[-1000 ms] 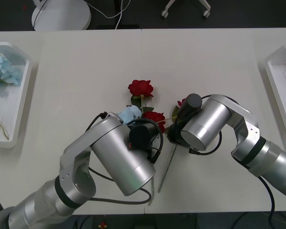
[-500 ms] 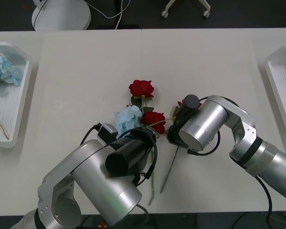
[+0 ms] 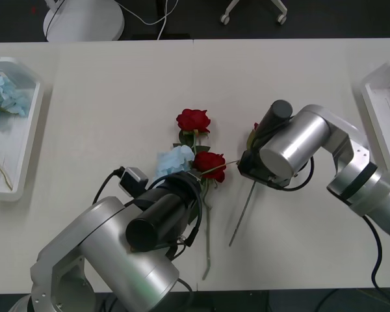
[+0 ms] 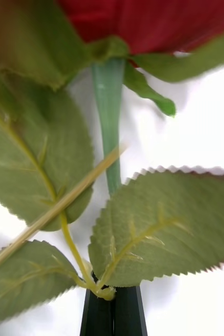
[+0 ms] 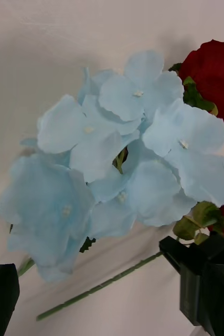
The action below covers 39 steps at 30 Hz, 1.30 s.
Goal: Put the red flowers into the right box and the blue flowers into the left box
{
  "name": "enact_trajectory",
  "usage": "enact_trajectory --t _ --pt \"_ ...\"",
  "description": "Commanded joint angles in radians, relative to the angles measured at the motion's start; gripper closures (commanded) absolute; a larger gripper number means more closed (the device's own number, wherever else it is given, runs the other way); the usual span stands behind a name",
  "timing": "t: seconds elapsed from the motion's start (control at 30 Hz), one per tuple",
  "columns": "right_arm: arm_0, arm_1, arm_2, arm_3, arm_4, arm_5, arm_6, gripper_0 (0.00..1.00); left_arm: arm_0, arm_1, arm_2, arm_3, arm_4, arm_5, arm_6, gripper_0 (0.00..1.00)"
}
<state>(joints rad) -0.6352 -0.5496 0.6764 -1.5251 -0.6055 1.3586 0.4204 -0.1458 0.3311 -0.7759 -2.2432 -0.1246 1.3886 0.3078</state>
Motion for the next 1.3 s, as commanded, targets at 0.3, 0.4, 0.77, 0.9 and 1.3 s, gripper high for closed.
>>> enact_trajectory --t 0.3,0.4,0.77,0.9,1.3 --pt "-0.061 -0.303 -0.297 -0.02 -0.172 0.007 0.578 1.0 0.045 -0.052 0.027 -0.062 0.054 0.012 -0.006 0.0" --pt "-0.061 -0.363 -0.357 -0.018 -0.169 0.007 0.71 1.0 0.028 -0.092 0.014 -0.055 0.051 0.036 0.001 0.0" --pt "-0.077 -0.475 -0.494 0.168 -0.054 -0.018 1.146 1.0 -0.067 -0.211 -0.022 0.152 0.016 0.015 0.028 0.0" --pt "-0.113 -0.475 -0.495 0.276 0.009 -0.085 1.253 1.0 -0.118 -0.244 0.006 0.269 0.011 -0.039 0.047 0.0" --pt "-0.138 -0.463 -0.494 0.56 0.239 -0.335 1.368 1.0 -0.227 -0.27 0.152 0.432 -0.029 -0.057 0.059 0.0"
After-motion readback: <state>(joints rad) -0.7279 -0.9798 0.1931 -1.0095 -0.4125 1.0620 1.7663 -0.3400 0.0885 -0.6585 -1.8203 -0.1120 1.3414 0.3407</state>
